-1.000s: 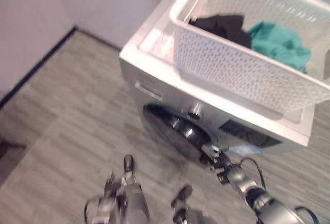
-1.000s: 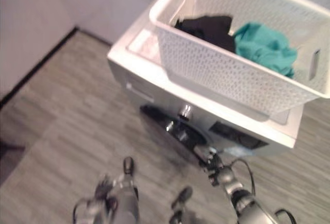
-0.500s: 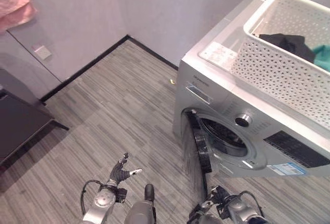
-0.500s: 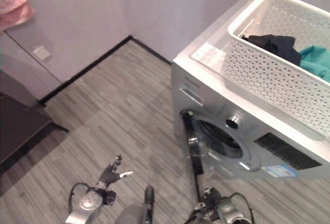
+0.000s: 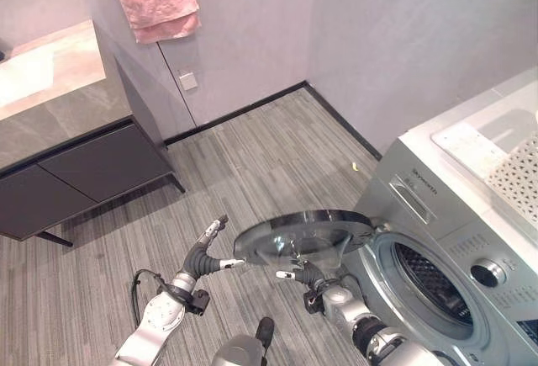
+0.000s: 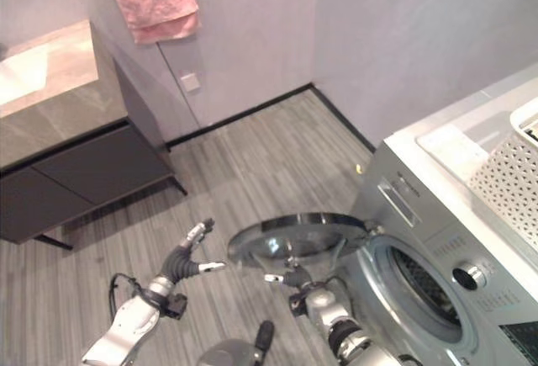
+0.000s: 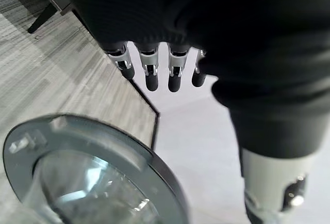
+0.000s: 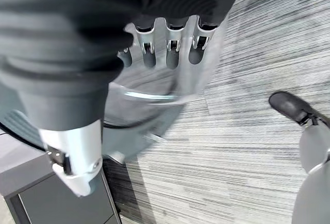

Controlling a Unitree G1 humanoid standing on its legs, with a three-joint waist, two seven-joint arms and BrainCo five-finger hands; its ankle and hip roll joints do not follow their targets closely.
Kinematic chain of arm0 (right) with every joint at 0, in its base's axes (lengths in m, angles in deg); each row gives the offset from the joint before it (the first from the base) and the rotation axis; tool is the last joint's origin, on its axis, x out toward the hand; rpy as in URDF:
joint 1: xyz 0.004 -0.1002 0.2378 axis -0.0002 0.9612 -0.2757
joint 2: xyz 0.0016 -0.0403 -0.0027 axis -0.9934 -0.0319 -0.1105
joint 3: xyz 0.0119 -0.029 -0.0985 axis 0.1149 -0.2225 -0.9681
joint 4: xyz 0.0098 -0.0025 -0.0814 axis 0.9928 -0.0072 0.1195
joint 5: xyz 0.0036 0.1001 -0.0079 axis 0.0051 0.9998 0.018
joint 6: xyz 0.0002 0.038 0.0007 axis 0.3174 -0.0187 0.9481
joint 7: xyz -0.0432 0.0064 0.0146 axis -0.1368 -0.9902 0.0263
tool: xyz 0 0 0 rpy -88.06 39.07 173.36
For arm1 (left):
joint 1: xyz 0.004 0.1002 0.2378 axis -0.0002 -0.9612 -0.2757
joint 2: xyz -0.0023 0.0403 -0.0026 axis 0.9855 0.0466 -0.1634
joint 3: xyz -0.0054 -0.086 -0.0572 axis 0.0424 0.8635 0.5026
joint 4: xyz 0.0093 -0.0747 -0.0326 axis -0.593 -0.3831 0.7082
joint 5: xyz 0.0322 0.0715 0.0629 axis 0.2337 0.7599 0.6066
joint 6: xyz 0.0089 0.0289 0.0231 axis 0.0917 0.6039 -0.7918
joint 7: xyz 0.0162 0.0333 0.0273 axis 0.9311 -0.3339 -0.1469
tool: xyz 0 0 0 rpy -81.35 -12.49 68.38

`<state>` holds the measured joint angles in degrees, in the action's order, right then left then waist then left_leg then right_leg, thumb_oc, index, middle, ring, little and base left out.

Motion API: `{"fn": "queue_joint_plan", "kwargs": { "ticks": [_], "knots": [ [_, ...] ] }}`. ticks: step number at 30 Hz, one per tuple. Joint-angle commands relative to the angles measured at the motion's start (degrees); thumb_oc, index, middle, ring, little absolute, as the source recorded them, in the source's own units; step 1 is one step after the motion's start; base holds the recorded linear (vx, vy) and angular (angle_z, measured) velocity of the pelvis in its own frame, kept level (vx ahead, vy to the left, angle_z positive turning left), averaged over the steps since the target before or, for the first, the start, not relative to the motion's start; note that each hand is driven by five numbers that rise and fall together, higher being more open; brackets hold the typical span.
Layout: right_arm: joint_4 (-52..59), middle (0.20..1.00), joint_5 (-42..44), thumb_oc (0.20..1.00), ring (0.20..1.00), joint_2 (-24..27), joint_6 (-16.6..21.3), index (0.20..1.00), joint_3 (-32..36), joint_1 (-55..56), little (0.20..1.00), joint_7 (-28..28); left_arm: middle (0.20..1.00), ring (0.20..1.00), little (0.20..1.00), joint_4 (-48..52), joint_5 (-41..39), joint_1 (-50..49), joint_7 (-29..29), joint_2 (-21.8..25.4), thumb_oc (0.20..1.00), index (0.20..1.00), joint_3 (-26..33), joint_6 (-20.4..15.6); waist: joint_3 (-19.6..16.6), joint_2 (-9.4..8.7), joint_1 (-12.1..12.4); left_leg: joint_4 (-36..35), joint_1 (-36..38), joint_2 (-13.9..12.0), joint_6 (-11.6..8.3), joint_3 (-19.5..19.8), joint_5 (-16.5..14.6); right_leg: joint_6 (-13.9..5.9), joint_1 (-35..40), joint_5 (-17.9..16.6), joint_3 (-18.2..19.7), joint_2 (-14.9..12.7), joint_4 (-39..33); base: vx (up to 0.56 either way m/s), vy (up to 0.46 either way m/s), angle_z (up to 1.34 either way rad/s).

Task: Grab the laundry basket,head to the washer,open it,put in the laundry and shut it.

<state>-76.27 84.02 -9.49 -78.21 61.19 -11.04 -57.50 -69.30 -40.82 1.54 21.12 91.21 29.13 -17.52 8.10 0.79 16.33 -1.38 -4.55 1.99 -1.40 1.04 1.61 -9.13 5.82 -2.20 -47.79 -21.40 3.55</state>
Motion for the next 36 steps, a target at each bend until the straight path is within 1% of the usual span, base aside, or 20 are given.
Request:
{"fn": "queue_joint_plan", "kwargs": {
  "ticks": [1,2,4,5,6,7,9,11,12,14,15,19,21,23,25,27,28,29,34,36],
  "knots": [
    [-3.9,1.0,-3.3,1.0,1.0,-0.59,1.53,1.0,0.26,0.77,1.0,-0.79,1.0,1.0,1.0,8.45,-2.29,6.13,-1.15,-0.23,1.0,1.0,2.89,-9.35,-0.62,-2.1,-0.12,2.14,2.64,-4.2,-1.43,-4.68,-7.74,-4.57,-7.16,-9.01,3.06,-5.76,-3.97,0.04,-0.038,-0.01],
    [-4.47,1.0,-4.13,1.0,1.0,-0.37,1.57,1.0,0.35,1.39,1.0,-0.89,1.0,1.0,1.0,9.61,-4.49,6.45,-1.26,-1.22,1.0,1.0,3.39,-9.14,-0.7,-2.28,-0.34,2.1,2.7,-4.24,-1.46,-4.67,-7.74,-4.56,-7.15,-9.0,3.03,-5.82,-3.9,0.04,-0.047,0.01],
    [-7.03,1.0,-5.31,1.0,1.0,0.37,0.7,1.0,1.65,2.94,1.0,-1.76,1.0,1.0,1.0,11.52,-18.42,8.23,-1.45,-7.75,1.0,1.0,3.72,-7.9,-1.1,-2.88,-0.72,2.06,2.75,-4.36,-1.43,-4.59,-7.66,-4.43,-6.92,-8.96,2.52,-5.81,-3.8,0.03,-0.055,0.01],
    [-8.06,1.0,-5.17,1.0,1.0,0.87,0.3,1.0,2.51,3.11,1.0,-1.82,1.0,1.0,1.0,12.62,-22.13,9.49,-0.2,-9.11,1.0,1.0,2.82,-6.47,-1.32,-2.76,-0.97,2.06,2.75,-4.4,-1.38,-4.48,-7.64,-4.41,-6.85,-8.91,2.43,-5.77,-3.69,0.03,-0.034,0.0],
    [-8.16,1.0,-5.19,1.0,1.0,1.05,0.33,1.0,2.7,2.98,1.0,-1.77,1.0,1.0,1.0,12.69,-22.53,9.65,0.03,-9.19,1.0,1.0,2.83,-6.22,-1.25,-2.58,-0.88,2.07,2.72,-4.44,-1.38,-4.41,-7.64,-4.41,-6.83,-8.9,2.35,-5.75,-3.67,0.04,-0.016,-0.01],
    [-9.92,1.0,-4.52,1.0,1.0,2.43,-0.3,1.0,5.01,2.91,1.0,-1.58,1.0,1.0,1.0,16.33,-31.5,13.84,4.99,-10.02,1.0,1.0,-0.68,-3.33,-1.7,-2.25,-1.95,1.95,3.14,-4.55,-1.33,-4.42,-7.69,-4.44,-6.66,-8.94,2.55,-5.53,-3.63,0.05,0.01,0.04],
    [-10.94,1.0,-5.04,1.0,1.0,3.83,-0.49,1.0,6.54,3.39,1.0,-1.03,1.0,1.0,1.0,18.25,-38.18,17.67,10.78,-8.42,1.0,1.0,-4.99,0.49,-2.54,-1.71,-3.58,1.59,3.99,-4.58,-1.29,-5.02,-7.87,-4.56,-6.49,-9.05,3.02,-5.29,-3.71,0.05,0.031,0.01],
    [-11.55,1.0,-5.91,1.0,1.0,4.1,-0.78,1.0,6.82,3.8,1.0,-0.58,1.0,1.0,1.0,18.99,-43.05,19.07,13.11,-8.04,1.0,1.0,-7.2,2.3,-2.95,-1.5,-4.32,1.35,4.69,-4.55,-1.25,-5.45,-8.04,-4.57,-6.33,-9.11,3.33,-5.18,-3.82,0.06,0.044,-0.08],
    [-11.64,1.0,-6.45,1.0,1.0,4.18,-1.07,1.0,7.07,4.27,1.0,0.36,1.0,1.0,1.0,17.29,-53.17,20.88,16.12,-9.68,1.0,1.0,-11.74,6.1,-3.51,-1.36,-5.76,0.95,5.99,-4.57,-1.18,-6.32,-8.35,-4.52,-6.17,-9.24,4.17,-4.87,-4.06,0.07,0.05,-0.07],
    [-11.61,1.0,-6.45,1.0,1.0,4.28,-1.07,1.0,7.18,4.31,1.0,0.39,1.0,1.0,1.0,16.96,-53.42,21.11,16.34,-9.78,1.0,1.0,-11.82,6.06,-3.47,-1.28,-5.55,0.86,6.1,-4.59,-1.18,-6.43,-8.35,-4.52,-6.18,-9.25,4.28,-4.84,-4.07,0.03,0.028,-0.22],
    [-10.96,1.0,-6.82,1.0,1.0,4.24,-1.29,1.0,6.9,3.2,1.0,0.89,1.0,1.0,1.0,11.23,-64.42,23.69,19.54,-13.83,1.0,1.0,-16.78,11.56,-3.74,-1.42,-8.15,0.22,7.62,-4.54,-1.23,-7.41,-8.49,-4.38,-6.53,-9.21,5.95,-4.33,-4.1,0.03,0.03,-0.39],
    [-10.93,1.0,-10.13,1.0,1.0,3.92,0.2,1.0,5.59,0.8,1.0,0.49,1.0,1.0,1.0,-0.95,-71.08,17.76,24.31,-18.9,1.0,1.0,-18.59,16.47,-3.51,-1.77,-9.43,0.12,8.77,-4.35,-1.05,-8.74,-8.9,-4.22,-7.58,-9.41,7.92,-4.33,-3.71,0.01,0.025,-0.42],
    [-10.41,1.0,-10.68,1.0,1.0,4.19,0.9,1.0,5.42,0.08,1.0,0.71,1.0,1.0,1.0,-9.63,-69.33,13.79,25.13,-18.87,1.0,1.0,-18.7,18.1,-3.45,-1.77,-10.19,0.13,9.27,-4.17,-0.84,-9.42,-9.26,-4.19,-8.27,-9.57,9.02,-4.33,-3.47,0.0,0.037,-0.24],
    [-10.24,1.0,-10.51,1.0,1.0,5.39,0.83,1.0,6.48,0.79,1.0,0.95,1.0,1.0,1.0,-18.71,-60.12,10.51,25.04,-14.68,1.0,1.0,-17.62,15.59,-3.85,-1.45,-10.97,0.05,9.78,-4.05,-0.64,-10.02,-9.68,-4.22,-8.74,-9.78,9.96,-4.44,-3.27,0.03,0.041,-0.31],
    [-11.11,1.0,-9.38,1.0,1.0,5.67,-0.35,1.0,7.48,1.44,1.0,1.56,1.0,1.0,1.0,-31.31,-49.53,9.66,22.87,-14.15,1.0,1.0,-19.14,14.27,-4.2,-1.26,-12.11,0.18,10.15,-3.99,-0.51,-10.27,-9.92,-4.21,-8.91,-10.07,10.8,-4.49,-3.14,0.04,0.047,-0.24],
    [-11.68,1.0,-8.53,1.0,1.0,5.89,-1.54,1.0,7.56,1.65,1.0,1.26,1.0,1.0,1.0,-43.92,-33.84,13.29,18.45,-16.62,1.0,1.0,-20.96,12.69,-4.3,-1.06,-13.09,0.19,10.3,-3.88,-0.5,-10.42,-9.85,-4.12,-9.13,-10.17,11.27,-4.4,-3.21,0.01,0.043,-0.07],
    [-11.7,1.0,-8.34,1.0,1.0,6.0,-2.3,1.0,7.81,1.34,1.0,1.02,1.0,1.0,1.0,-53.87,-24.06,16.35,16.32,-20.52,1.0,1.0,-20.99,12.58,-4.16,-0.88,-13.39,0.06,10.24,-3.8,-0.44,-10.5,-9.67,-4.0,-9.29,-10.03,11.27,-4.39,-3.24,-0.02,0.028,-0.03],
    [-11.43,1.0,-8.38,1.0,1.0,6.06,-2.81,1.0,7.78,1.08,1.0,0.63,1.0,1.0,1.0,-61.59,-19.64,17.86,14.15,-23.76,1.0,1.0,-19.69,12.03,-3.98,-0.83,-13.59,-0.08,10.06,-3.74,-0.45,-10.62,-9.48,-3.94,-9.46,-10.01,11.13,-4.35,-3.3,-0.04,0.028,-0.01],
    [-10.42,1.0,-7.7,1.0,1.0,6.1,-3.51,1.0,6.96,1.38,1.0,0.42,1.0,1.0,1.0,-78.07,-14.49,19.59,11.08,-28.96,1.0,1.0,-12.19,11.09,-3.83,-0.92,-14.34,-0.75,9.53,-3.71,-0.59,-11.43,-8.82,-3.58,-10.51,-10.09,11.17,-4.14,-3.8,-0.01,-0.002,-0.04],
    [-11.14,1.0,-7.4,1.0,1.0,5.57,-3.19,1.0,6.88,3.02,1.0,-0.57,1.0,1.0,1.0,-81.38,-8.97,22.85,3.96,-28.61,1.0,1.0,-7.28,7.82,-4.21,-1.7,-14.0,-1.0,9.19,-3.69,-0.74,-11.24,-8.4,-3.33,-10.53,-10.07,10.65,-4.05,-4.21,0.01,-0.054,-0.15]
  ]
}}
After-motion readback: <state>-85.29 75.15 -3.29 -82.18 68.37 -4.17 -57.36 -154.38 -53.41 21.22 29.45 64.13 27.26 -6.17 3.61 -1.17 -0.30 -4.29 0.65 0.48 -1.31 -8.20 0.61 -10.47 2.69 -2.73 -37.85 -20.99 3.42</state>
